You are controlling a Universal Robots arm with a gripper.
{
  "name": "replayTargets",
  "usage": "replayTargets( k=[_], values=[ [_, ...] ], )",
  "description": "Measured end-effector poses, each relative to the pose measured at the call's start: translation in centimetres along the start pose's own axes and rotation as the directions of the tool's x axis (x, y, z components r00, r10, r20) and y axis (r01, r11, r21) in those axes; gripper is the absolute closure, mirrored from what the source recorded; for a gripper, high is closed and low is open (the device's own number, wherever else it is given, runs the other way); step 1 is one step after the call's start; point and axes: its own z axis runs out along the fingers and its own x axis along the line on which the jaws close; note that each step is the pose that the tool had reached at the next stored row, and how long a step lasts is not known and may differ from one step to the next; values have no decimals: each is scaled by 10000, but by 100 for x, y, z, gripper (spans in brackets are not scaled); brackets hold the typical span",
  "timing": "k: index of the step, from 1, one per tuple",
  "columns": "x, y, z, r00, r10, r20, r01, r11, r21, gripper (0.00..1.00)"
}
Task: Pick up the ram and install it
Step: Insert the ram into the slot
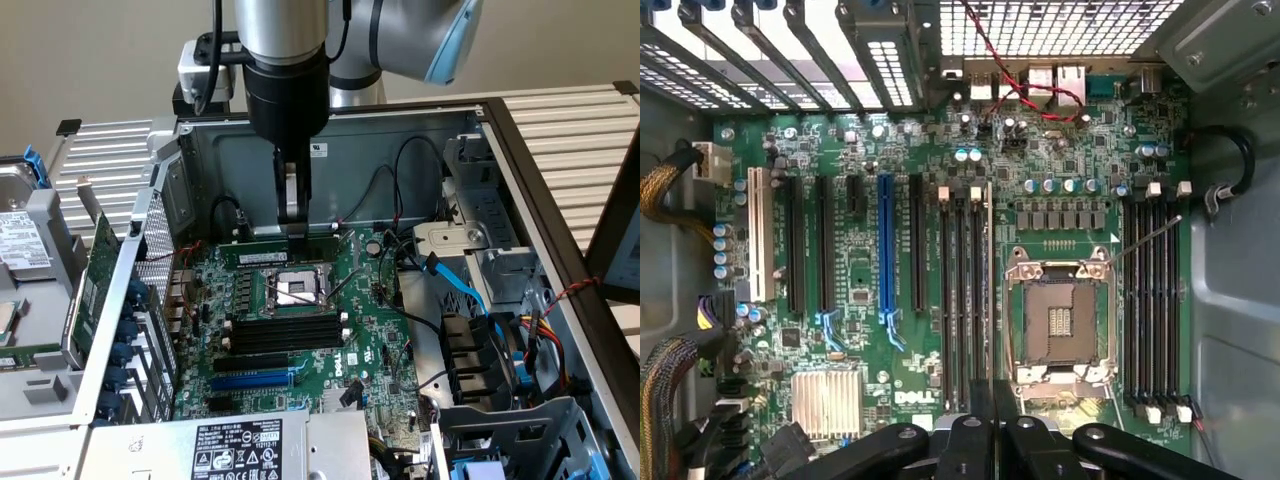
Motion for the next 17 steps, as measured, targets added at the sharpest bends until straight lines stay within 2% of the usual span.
replayTargets(
  k=[6, 8, 11, 17],
  values=[
    [14, 0, 100, 10000, 1, 2, -1, 10000, -2, 88],
    [33, -1, 128, 10000, 0, 23, 0, 10000, -15, 88],
    [66, -4, 157, 10000, 2, 84, -2, 10000, -41, 88],
    [74, -6, 244, 10000, 2, 89, -2, 10000, -46, 88]
  ],
)
